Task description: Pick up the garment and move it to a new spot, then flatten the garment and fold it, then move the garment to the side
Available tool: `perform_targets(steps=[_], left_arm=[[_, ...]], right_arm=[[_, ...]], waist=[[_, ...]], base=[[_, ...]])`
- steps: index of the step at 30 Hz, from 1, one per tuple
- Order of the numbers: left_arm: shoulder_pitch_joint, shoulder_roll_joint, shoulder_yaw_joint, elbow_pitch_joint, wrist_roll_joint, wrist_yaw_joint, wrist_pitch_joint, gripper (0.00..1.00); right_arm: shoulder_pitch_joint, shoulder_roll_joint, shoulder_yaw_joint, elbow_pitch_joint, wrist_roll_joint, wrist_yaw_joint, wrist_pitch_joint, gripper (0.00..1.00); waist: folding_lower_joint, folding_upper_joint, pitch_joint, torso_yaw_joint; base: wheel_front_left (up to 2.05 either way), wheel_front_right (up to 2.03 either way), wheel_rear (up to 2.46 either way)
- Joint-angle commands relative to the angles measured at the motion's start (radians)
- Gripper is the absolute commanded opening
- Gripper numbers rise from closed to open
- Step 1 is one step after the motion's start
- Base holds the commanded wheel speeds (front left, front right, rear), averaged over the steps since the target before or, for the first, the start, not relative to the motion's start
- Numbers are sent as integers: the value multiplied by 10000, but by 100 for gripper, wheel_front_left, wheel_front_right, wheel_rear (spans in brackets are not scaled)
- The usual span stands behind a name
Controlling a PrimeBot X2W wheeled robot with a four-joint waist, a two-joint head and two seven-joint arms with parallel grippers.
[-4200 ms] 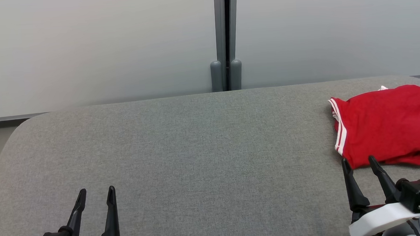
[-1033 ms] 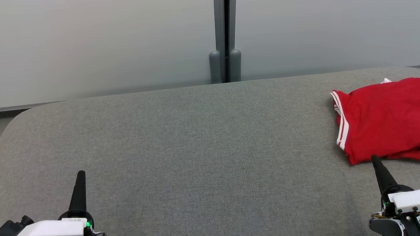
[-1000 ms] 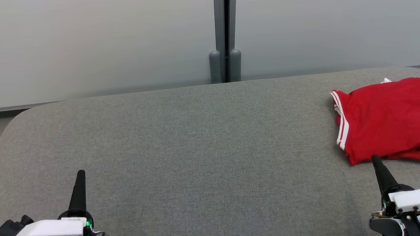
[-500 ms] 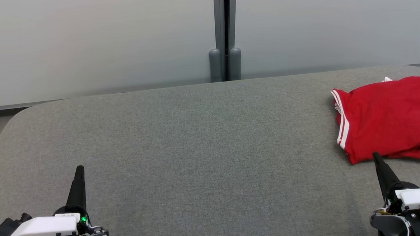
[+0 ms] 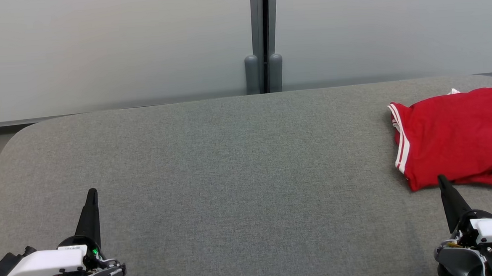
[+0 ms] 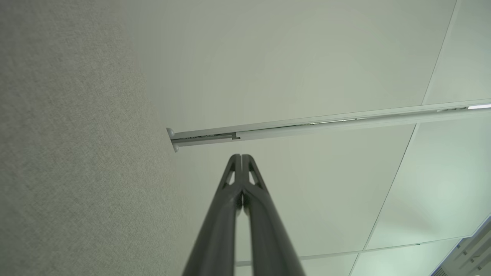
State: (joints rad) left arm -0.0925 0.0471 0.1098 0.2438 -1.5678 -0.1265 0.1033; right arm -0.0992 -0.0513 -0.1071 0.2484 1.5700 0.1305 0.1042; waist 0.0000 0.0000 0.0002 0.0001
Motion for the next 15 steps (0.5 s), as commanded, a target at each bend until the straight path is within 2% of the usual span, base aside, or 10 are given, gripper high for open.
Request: perform_targets(steps=[1, 15], left_arm=[[-219, 55, 50, 10, -185, -70, 59, 0], [-239, 55, 72, 29, -455, -76, 148, 0]], right_arm=[[-139, -13, -57, -42, 178, 4, 62, 0], [-134, -1, -106, -55, 430, 4, 144, 0]], waist=[[0, 0, 6, 0], [0, 0, 29, -1]], base=[[0, 0, 0], [0, 0, 0]])
